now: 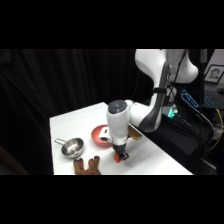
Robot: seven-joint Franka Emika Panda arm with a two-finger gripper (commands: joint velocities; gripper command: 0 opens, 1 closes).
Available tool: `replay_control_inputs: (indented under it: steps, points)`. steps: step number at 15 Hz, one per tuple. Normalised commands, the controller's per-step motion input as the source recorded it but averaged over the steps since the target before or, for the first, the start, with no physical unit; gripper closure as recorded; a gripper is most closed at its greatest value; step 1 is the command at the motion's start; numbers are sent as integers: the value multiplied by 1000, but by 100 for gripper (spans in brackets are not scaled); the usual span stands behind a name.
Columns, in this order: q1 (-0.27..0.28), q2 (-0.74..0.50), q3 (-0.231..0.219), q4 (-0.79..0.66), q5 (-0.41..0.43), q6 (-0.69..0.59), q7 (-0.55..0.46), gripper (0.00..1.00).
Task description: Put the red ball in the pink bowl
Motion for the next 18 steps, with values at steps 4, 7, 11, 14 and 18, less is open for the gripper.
replay_control_inputs:
  steps: [4,7,11,14,18]
  points:
    - [70,-344,-18,-85,-12,-205,29,95]
    - [-21,-398,50,-73,29,-327,-56,95]
    - [-80,-345,65,-40,31,-319,-84,95]
    - [-133,-296,68,-35,45,-239,-123,95]
    - [-184,-274,48,-75,86,-136,-202,95]
